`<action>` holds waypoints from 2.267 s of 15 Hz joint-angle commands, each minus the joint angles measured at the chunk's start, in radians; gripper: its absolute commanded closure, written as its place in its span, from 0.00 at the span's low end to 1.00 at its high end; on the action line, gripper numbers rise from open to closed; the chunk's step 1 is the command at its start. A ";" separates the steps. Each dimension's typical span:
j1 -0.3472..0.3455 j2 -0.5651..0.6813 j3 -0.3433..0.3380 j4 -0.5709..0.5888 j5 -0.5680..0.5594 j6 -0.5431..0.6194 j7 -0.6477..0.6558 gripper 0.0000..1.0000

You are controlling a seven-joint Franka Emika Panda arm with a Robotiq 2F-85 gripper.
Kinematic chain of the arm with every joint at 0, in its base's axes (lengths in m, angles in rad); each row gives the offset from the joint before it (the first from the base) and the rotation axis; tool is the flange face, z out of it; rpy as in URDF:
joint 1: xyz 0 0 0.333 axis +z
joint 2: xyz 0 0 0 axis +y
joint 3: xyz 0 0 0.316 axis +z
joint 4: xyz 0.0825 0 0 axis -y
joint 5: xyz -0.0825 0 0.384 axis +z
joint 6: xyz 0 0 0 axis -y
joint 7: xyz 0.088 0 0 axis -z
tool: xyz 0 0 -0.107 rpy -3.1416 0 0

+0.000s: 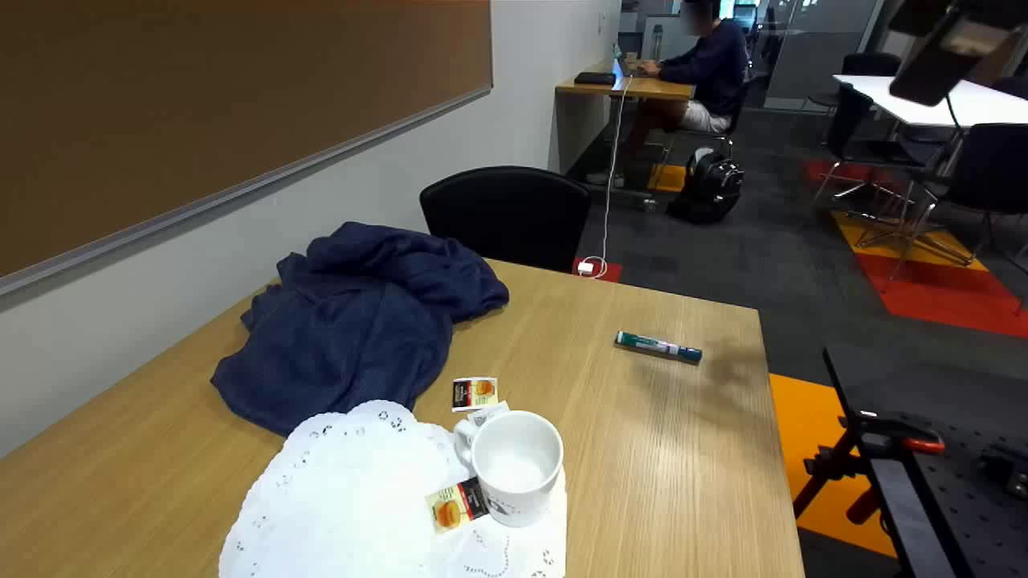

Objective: Put the marker in the mug

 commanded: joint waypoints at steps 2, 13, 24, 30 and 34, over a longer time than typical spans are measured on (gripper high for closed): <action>0.022 0.004 -0.016 0.002 -0.013 -0.003 0.011 0.00; 0.001 0.002 -0.159 0.006 -0.013 0.005 -0.099 0.00; -0.060 0.077 -0.368 -0.111 -0.009 0.275 -0.298 0.00; -0.142 0.185 -0.443 -0.244 -0.023 0.485 -0.353 0.00; -0.199 0.299 -0.464 -0.267 -0.066 0.566 -0.386 0.00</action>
